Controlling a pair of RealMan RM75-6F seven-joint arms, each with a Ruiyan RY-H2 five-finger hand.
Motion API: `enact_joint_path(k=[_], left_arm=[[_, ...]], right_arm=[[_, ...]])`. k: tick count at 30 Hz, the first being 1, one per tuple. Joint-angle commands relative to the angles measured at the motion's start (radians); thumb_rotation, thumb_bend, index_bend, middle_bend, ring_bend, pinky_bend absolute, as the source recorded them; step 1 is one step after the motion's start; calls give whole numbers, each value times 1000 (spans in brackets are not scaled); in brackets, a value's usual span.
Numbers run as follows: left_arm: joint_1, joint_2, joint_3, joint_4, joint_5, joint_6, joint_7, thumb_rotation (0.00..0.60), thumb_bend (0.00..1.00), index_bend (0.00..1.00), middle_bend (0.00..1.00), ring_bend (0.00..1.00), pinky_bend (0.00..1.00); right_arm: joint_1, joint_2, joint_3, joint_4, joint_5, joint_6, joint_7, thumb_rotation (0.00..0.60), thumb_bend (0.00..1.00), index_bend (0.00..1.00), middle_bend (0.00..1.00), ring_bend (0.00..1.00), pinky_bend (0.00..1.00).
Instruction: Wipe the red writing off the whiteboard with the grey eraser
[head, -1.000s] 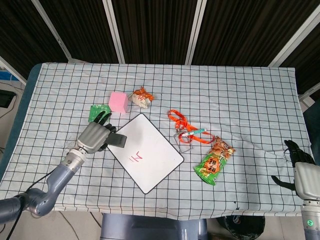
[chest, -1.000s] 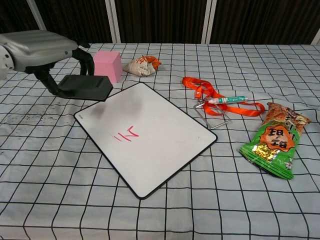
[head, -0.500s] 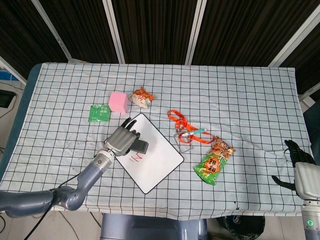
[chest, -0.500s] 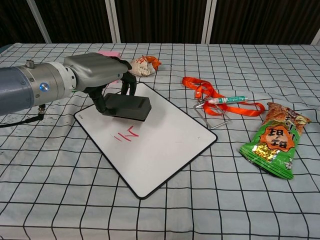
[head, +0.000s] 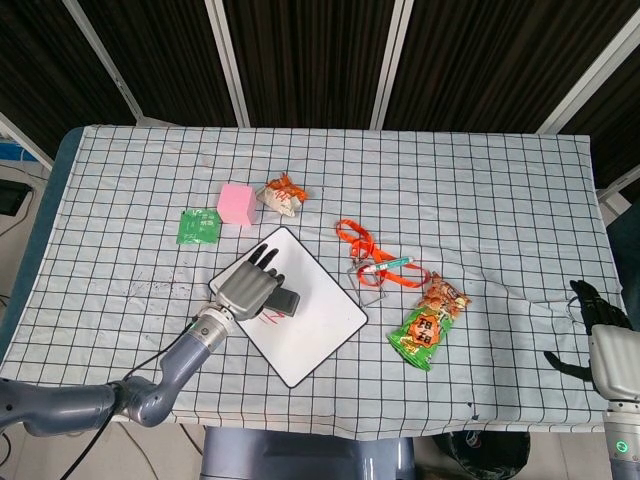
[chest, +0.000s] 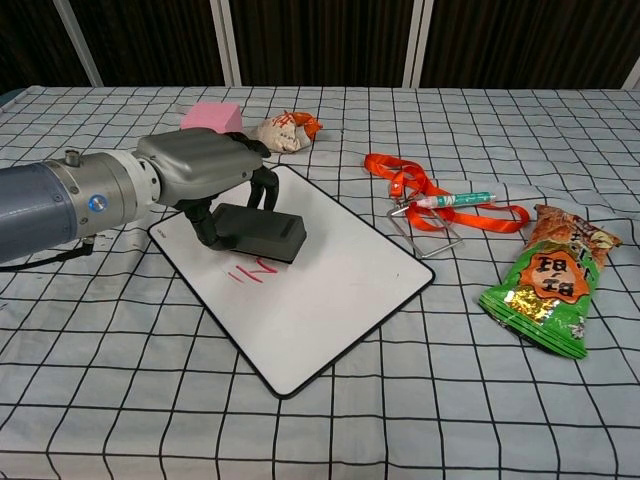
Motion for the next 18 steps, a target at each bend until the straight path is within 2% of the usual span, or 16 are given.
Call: enact_joint_path(k=[1,12,18], left_arm=[[3,0,6,-1,6,5,-6,600,293,384,432,0,0],[-2,0,34,-10,-9,0,20,600,294,384,432,0,0],[-2,20,53,-51,7,-4,17,600,309,385,433,0,0]], right_arm=[[0,0,0,0,-1,1,-1,600,184,44,113,198,212],[-1,1,1,-2,2,0,-1,600,184,44,113,198,212],[0,1,1,-3,5,-1,-3,600,184,44,113,198,212]])
